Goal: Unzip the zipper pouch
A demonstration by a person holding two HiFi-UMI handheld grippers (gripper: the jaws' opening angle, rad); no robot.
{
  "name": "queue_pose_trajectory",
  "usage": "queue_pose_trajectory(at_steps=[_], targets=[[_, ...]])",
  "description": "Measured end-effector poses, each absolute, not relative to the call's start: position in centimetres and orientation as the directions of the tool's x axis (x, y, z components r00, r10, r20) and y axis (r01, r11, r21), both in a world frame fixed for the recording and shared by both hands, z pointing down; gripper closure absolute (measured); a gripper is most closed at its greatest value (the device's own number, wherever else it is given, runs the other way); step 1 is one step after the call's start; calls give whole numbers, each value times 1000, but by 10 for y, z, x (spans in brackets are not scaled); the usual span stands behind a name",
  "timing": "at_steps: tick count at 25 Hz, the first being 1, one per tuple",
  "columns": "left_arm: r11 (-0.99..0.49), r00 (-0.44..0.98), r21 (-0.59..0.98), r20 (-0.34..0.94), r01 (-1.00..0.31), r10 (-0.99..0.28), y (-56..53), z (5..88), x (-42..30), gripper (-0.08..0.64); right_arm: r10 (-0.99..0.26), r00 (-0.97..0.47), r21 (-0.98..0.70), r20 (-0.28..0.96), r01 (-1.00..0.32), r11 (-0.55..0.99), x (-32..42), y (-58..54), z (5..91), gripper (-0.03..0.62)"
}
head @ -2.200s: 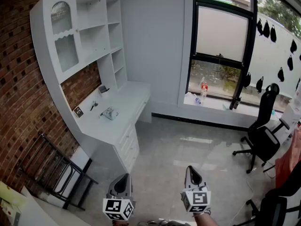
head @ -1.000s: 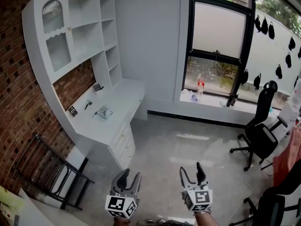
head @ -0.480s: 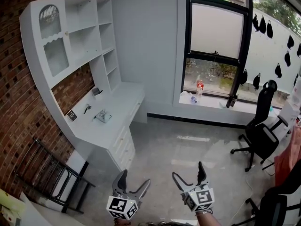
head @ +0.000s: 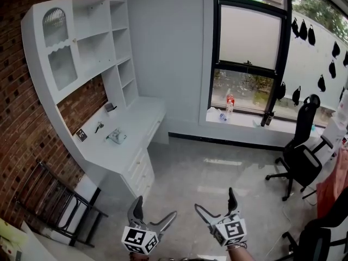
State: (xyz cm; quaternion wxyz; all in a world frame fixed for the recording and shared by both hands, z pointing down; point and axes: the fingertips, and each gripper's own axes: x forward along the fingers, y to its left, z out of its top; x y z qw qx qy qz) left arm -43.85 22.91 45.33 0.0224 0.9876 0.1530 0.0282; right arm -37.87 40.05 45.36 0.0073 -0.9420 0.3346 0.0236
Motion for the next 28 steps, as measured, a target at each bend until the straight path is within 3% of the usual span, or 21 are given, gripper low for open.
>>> queue_pose_trajectory(at_steps=[19,28], targets=[[-979,977,21,69,202,203,221,471,-428,6,-622,782,2,-30,-623,-782,-357,422,474,20],[-974,972,23,60,227,228,202,478,-344,6,-602,797,48,-48,-600,-799,-291,415,482,23]])
